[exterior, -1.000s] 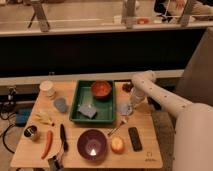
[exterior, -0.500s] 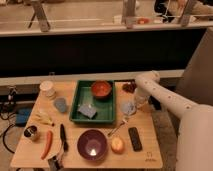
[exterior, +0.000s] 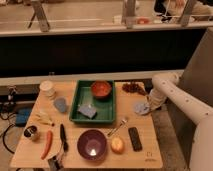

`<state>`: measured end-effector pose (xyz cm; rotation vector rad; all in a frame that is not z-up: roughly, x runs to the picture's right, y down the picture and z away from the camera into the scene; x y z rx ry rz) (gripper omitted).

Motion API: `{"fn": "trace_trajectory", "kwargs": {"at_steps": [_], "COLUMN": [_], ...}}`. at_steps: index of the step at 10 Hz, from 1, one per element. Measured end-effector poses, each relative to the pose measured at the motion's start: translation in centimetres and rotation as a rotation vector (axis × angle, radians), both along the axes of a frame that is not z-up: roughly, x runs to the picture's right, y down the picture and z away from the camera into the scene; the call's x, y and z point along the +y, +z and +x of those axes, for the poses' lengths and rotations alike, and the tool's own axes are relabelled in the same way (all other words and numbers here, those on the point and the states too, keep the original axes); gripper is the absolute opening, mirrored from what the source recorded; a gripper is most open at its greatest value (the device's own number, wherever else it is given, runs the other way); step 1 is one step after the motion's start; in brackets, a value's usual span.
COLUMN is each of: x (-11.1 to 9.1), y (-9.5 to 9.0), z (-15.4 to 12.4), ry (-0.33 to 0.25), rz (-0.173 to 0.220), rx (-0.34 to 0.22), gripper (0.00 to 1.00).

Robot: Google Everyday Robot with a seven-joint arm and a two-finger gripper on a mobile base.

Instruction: Wipe table surface with towel

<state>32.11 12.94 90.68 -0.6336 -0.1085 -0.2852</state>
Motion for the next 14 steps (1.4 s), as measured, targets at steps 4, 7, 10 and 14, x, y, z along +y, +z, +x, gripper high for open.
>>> {"fn": "trace_trajectory", "kwargs": {"at_steps": [4,7,10,14], "x": [3.4,4.2,3.5,1.5], "y": [-2.8,-3.4,-2.7,-1.0], "z": [-1.3,-4.4,-8.3,-10.2], "ry": [-0.071,-0.137,-0.189,-0.202], "rz": [-0.026,-0.029,-0.008,0.030], "rx": [-0.042,-0.080,-0.108,-0.132], "gripper": [0.09,0.09,0.09,0.09]}}
